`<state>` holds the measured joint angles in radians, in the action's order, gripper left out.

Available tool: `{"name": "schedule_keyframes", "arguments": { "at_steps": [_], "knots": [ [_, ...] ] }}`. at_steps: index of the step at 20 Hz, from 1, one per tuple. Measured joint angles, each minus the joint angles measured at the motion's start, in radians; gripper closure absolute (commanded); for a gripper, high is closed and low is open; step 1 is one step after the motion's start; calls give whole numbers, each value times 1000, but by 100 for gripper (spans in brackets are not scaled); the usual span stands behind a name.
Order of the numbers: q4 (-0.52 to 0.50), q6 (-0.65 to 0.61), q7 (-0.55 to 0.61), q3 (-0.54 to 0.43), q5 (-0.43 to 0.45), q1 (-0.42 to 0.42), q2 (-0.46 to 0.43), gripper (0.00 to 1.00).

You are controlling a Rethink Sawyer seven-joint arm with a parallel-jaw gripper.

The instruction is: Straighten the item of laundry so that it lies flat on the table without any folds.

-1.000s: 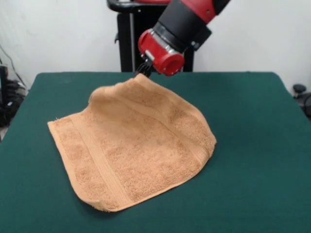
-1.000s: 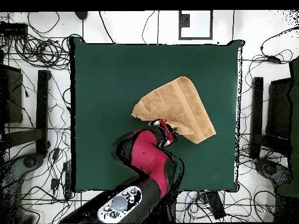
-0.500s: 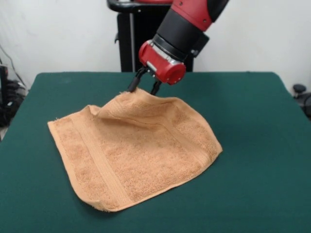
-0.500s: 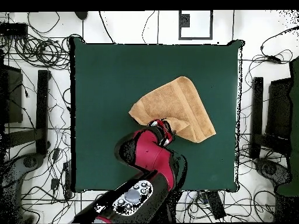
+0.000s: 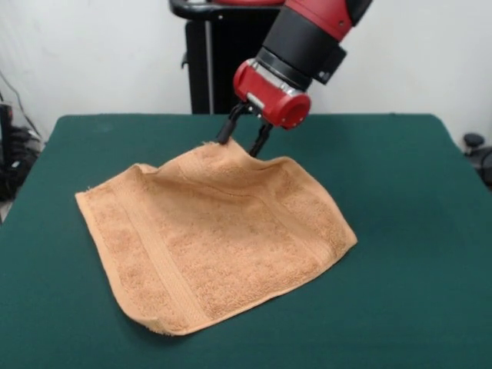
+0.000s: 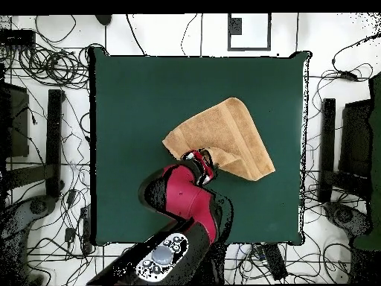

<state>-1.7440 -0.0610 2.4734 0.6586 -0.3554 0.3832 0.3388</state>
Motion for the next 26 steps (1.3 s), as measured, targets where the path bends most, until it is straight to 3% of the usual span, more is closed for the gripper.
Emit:
{"name": "schedule_keyframes", "arguments": {
  "at_steps": [13,14,20,26],
  "knots": [
    [0,-6,0,0,-3,65,-10,0],
    [0,-6,0,2,-4,69,-13,100],
    [0,-6,0,17,-29,125,-48,100],
    [0,1,0,17,-31,125,-60,100]
  ]
}}
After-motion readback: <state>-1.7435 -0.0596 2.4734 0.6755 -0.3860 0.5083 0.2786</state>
